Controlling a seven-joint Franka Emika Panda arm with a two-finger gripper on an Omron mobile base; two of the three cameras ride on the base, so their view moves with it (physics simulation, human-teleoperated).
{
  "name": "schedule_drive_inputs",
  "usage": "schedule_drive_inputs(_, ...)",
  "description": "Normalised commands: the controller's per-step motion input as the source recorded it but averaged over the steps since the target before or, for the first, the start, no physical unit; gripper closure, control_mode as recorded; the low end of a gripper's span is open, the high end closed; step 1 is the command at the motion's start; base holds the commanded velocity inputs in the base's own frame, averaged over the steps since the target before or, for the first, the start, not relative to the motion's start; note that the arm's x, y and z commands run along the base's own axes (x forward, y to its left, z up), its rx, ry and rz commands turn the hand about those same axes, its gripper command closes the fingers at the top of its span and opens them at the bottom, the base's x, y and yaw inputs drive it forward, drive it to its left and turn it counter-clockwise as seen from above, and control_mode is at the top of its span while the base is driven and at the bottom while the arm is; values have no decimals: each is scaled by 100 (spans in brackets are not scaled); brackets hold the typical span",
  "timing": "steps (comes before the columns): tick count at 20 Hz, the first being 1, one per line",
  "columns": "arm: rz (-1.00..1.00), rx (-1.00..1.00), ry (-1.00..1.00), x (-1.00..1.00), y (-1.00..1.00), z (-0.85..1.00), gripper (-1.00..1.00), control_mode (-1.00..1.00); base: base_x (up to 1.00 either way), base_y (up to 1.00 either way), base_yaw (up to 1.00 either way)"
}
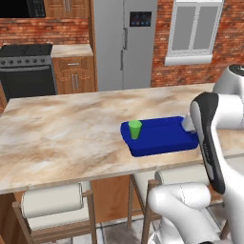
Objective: There is a tray on the dining counter. Grab the cup, mug, and pitcher and place them on the tray. The pitcher may be placed next to the tray if it cannot fit the tray.
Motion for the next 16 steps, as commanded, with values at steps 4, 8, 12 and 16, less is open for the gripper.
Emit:
schedule_drive_inputs(4, -2, 0, 0, -33, 14, 0, -100, -100, 0, 0, 0)
schedule_drive_inputs(8, -3, 1, 0, -19, 15, 2, -100, -100, 0, 0, 0)
schedule_drive_inputs(12, -9, 0, 0, -6, 20, 1, -100, -100, 0, 0, 0)
schedule_drive_inputs(16, -9, 6, 0, -7, 11, 3, -100, -100, 0, 0, 0)
